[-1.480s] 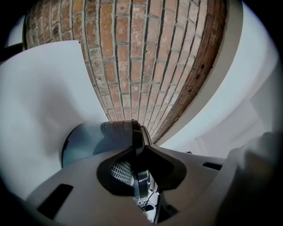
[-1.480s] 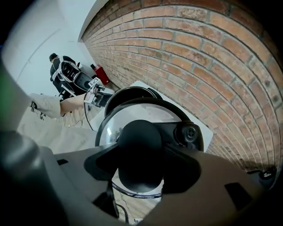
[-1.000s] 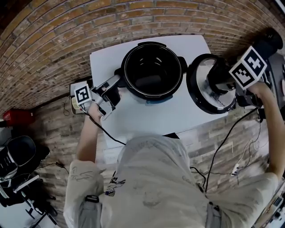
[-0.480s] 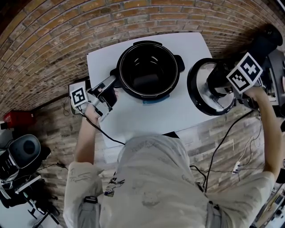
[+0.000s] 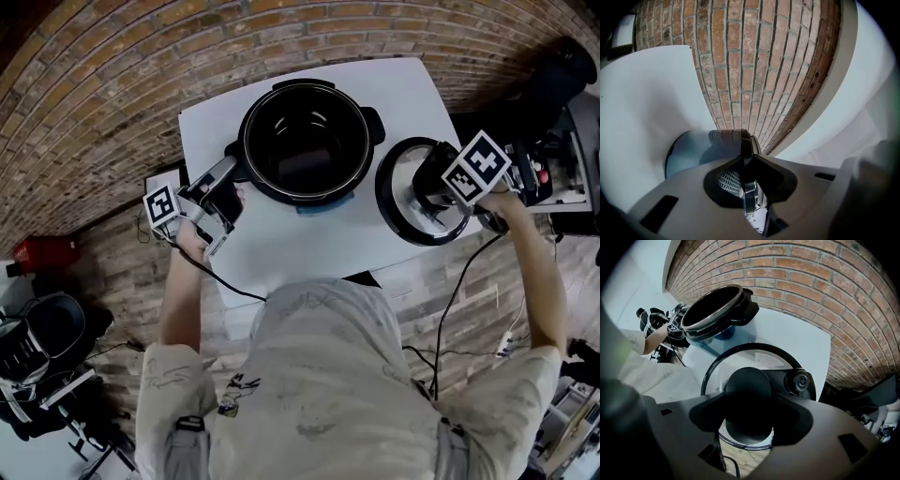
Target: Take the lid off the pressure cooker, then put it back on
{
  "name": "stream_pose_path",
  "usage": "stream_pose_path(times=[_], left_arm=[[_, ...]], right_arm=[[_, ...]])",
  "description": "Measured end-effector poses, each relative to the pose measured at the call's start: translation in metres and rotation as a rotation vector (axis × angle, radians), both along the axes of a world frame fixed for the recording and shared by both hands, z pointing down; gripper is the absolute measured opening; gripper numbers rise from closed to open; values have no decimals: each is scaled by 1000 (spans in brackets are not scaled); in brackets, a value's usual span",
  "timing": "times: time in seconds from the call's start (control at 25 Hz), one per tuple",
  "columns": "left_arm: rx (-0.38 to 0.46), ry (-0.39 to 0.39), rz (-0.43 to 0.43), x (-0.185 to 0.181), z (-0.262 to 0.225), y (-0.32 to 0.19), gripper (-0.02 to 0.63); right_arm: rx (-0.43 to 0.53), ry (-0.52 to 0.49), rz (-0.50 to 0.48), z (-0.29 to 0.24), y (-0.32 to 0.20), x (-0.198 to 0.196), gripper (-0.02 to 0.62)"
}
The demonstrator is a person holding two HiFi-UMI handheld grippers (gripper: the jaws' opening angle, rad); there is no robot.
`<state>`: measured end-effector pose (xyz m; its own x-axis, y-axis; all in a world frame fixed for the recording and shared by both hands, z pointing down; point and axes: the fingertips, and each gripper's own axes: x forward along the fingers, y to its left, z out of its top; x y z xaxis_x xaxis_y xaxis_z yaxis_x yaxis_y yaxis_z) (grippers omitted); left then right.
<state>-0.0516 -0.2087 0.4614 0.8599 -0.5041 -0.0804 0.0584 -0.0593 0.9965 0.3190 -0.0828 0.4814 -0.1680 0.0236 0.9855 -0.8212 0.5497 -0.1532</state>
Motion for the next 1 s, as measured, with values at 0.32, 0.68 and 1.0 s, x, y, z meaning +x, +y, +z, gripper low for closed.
stream_pose_path(times=[0.32, 0.68, 1.0], left_arm=[[-8, 5, -26, -1, 1, 0, 67], [-9, 12, -48, -2, 0, -2, 67], [-20, 24, -63, -3, 0, 0, 67]], right_arm=[[12, 81, -43, 59, 1, -1, 293], [11, 70, -58, 91, -9, -7, 293], [34, 92, -75, 119, 2, -14, 293]])
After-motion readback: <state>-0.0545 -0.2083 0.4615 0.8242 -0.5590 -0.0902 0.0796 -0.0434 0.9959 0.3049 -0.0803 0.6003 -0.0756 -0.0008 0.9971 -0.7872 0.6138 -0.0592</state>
